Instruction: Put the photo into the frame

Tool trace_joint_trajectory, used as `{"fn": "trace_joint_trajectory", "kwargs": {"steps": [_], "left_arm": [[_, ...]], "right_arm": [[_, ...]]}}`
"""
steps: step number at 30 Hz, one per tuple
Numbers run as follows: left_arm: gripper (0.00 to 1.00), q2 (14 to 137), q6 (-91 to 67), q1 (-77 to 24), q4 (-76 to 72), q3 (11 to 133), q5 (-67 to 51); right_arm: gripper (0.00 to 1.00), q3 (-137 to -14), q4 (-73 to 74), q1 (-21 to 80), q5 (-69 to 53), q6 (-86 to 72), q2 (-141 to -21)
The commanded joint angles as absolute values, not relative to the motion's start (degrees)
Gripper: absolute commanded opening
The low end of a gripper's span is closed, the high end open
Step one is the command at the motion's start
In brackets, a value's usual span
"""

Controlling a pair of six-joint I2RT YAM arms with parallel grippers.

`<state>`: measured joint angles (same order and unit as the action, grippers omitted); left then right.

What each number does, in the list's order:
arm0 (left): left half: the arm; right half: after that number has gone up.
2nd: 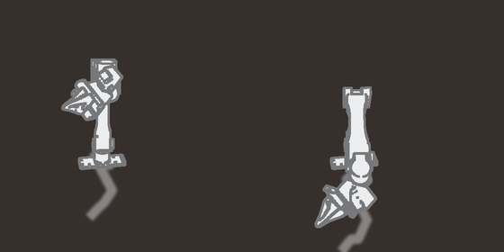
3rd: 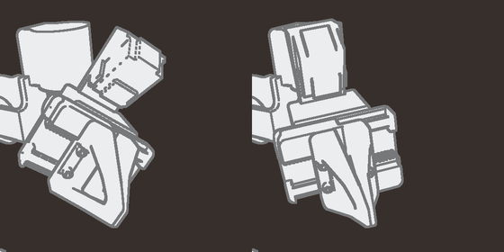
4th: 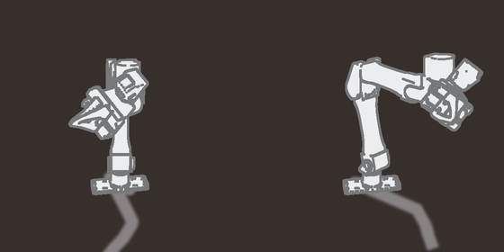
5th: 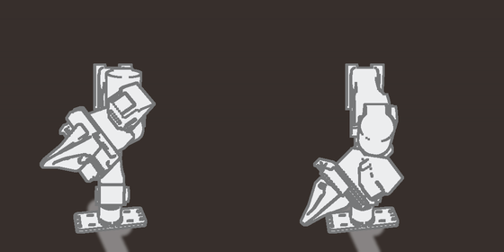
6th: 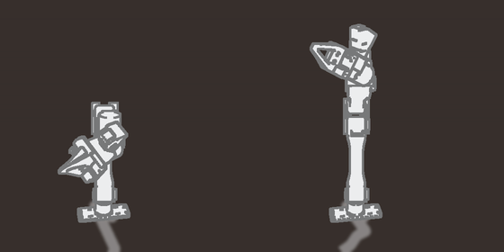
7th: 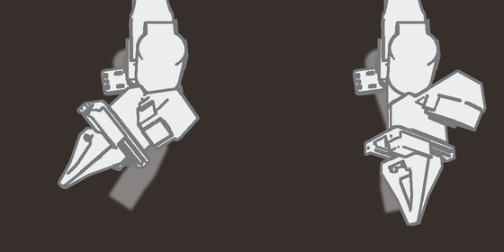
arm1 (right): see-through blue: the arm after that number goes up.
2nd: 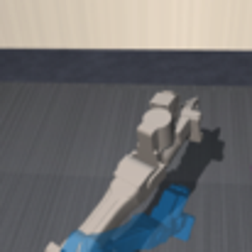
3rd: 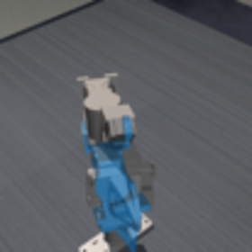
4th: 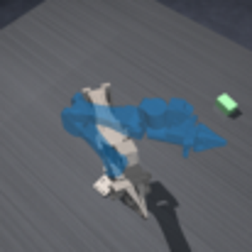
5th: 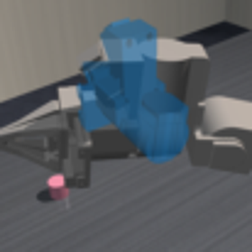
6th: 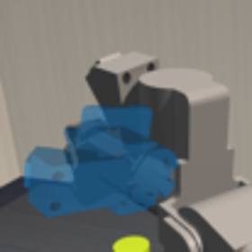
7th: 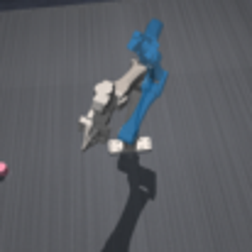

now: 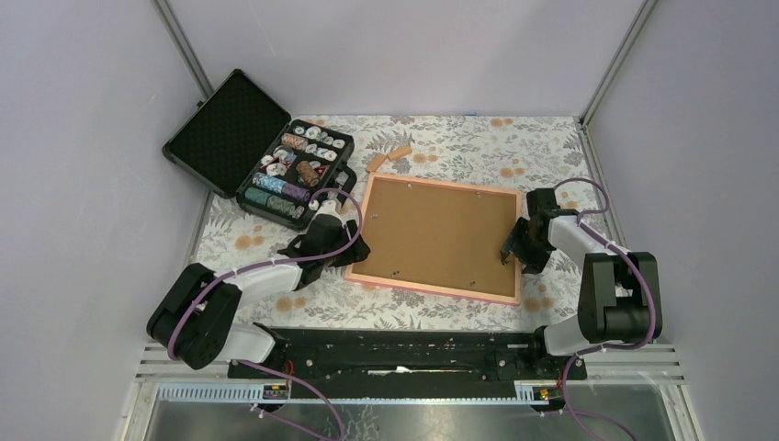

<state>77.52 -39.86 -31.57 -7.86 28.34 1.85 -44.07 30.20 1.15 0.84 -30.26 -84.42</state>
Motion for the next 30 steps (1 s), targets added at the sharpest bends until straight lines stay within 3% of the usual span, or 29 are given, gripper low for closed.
{"fn": "trace_joint_trajectory", "kwargs": {"steps": [1, 15, 30], "left_arm": [[0.65, 77.8, -39.4, -31.5, -12.0, 28.4, 0.7], [0.65, 77.1, -39.4, -31.2, -12.7, 27.7, 0.3], [0.64, 76.4, -39.5, -30.4, -13.7, 26.7, -1.2]], "right_arm": [[0.63, -43.4, 31.9, 1.5, 1.8, -29.0, -84.5], [0.36, -44.6, 33.0, 2.2, 2.6, -28.7, -84.2], [0.00, -50.4, 34.2, 4.9, 7.1, -24.9, -90.1]]}}
